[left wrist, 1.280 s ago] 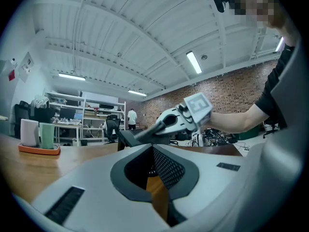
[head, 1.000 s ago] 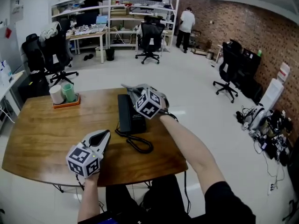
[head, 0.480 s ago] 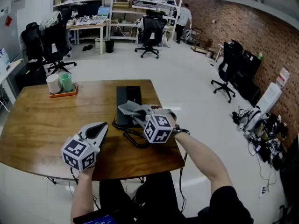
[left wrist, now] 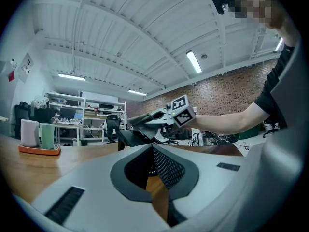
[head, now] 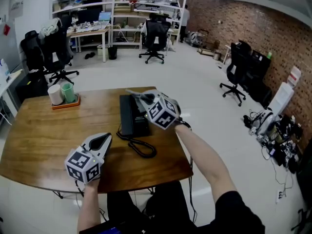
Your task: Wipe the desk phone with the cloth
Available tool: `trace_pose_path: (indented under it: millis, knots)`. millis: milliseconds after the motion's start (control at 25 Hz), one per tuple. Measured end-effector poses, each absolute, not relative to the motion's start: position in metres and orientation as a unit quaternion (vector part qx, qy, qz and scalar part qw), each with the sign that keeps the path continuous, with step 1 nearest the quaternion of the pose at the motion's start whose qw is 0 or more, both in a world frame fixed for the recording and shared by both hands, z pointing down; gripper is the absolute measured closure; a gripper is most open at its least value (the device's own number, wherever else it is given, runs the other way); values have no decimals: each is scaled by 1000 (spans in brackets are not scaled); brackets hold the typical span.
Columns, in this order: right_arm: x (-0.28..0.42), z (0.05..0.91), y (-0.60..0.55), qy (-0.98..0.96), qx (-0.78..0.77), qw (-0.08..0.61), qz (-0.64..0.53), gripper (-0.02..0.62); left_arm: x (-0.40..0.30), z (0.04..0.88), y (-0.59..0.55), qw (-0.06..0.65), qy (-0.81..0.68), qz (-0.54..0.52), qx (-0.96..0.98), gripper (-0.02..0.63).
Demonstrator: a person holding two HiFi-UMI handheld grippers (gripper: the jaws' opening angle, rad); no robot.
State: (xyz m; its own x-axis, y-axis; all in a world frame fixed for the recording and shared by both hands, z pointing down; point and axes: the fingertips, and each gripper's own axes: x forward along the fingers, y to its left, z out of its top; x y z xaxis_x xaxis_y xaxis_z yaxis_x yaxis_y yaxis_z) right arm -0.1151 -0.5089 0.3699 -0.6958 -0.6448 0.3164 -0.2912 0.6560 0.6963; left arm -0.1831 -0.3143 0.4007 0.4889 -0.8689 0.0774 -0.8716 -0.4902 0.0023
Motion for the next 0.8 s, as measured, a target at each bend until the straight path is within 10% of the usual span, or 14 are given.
trace_pose_path:
  millis: [800]
  knots:
    - [-83,460,-375,-814,62,402,-414,571,-175,394,-313,13,-503,39,863,614]
